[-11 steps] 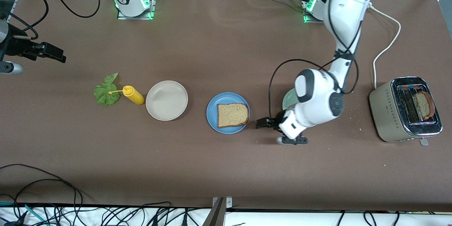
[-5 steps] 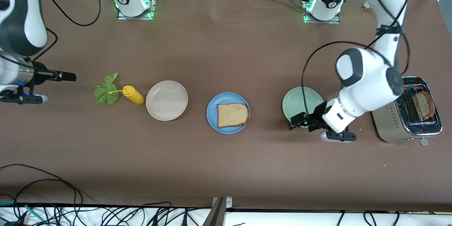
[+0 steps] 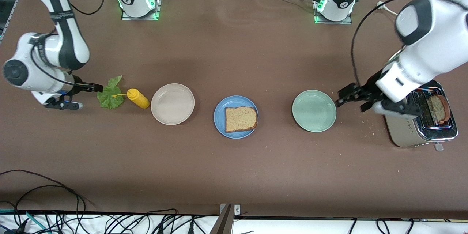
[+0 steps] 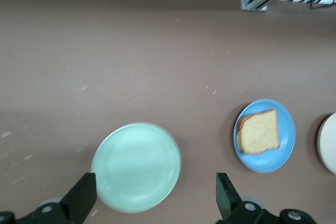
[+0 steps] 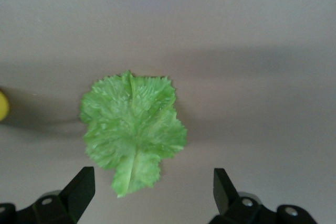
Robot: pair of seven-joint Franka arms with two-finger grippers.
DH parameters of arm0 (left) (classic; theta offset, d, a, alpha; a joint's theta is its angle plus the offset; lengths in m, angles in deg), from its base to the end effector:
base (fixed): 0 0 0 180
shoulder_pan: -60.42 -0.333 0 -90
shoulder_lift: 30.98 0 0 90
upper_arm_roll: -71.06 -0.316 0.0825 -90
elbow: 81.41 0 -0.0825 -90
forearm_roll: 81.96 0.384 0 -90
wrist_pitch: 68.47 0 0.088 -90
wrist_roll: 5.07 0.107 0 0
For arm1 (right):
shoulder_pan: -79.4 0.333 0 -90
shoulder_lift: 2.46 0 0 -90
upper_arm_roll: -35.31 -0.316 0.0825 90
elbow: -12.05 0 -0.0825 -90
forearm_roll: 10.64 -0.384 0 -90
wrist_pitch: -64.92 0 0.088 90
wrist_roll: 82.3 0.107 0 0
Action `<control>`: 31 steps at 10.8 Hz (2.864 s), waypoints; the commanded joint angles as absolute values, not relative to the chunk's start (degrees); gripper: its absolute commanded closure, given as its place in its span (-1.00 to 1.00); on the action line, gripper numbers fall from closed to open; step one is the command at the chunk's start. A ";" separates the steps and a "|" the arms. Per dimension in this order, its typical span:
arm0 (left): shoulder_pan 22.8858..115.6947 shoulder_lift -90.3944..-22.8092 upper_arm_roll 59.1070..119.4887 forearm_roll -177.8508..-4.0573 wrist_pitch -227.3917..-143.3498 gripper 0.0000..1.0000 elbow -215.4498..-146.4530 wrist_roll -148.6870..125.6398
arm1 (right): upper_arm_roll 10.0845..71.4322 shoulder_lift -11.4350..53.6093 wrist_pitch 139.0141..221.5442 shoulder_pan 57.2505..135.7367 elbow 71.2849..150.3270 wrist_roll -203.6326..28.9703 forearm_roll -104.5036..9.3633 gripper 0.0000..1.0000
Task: Make sandwich in blue plate with both arms
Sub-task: 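Withdraw the left gripper while the right gripper reaches the lettuce, then grasp the green lettuce leaf with the right gripper and lift it, then carry the lettuce over the blue plate and lower it onto the bread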
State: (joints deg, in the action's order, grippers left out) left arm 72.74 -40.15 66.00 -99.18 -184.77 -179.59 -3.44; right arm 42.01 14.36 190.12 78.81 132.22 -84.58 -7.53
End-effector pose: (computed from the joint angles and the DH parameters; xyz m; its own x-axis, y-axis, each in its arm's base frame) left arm 0.6196 -0.0991 0.5066 0.9889 -0.0244 0.1466 -0.0630 -0.9622 0.2651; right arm 0.5524 -0.0722 0.2656 0.9768 -0.0555 -0.2066 -0.0434 -0.9971 0.0626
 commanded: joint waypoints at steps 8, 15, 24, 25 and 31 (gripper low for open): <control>65.95 -24.65 67.02 -78.45 -163.41 -1.00 -182.14 -3.05 | 41.99 22.93 210.02 78.60 140.90 -85.11 -7.12 -0.44; 67.01 -26.94 67.46 -78.36 -159.09 -1.00 -178.18 -8.68 | 41.73 21.44 198.74 78.87 134.86 -85.11 -7.12 0.55; 66.39 -28.17 67.37 -78.45 -159.17 -1.00 -176.60 -8.59 | 40.41 21.09 159.53 85.71 106.13 -81.79 -7.91 0.56; 66.48 -28.17 67.37 -78.45 -159.17 -1.00 -176.60 -8.68 | 39.88 21.09 157.06 87.99 103.83 -79.77 -7.91 0.56; 66.30 -28.17 67.28 -78.45 -159.17 -1.00 -176.60 -8.59 | 33.66 21.87 156.65 100.57 95.99 -68.85 -15.54 0.57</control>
State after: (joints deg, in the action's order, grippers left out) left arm 66.39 -27.39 67.13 -80.27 -160.50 -178.49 -8.12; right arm 36.56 20.45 154.40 98.03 98.50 -70.21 -12.10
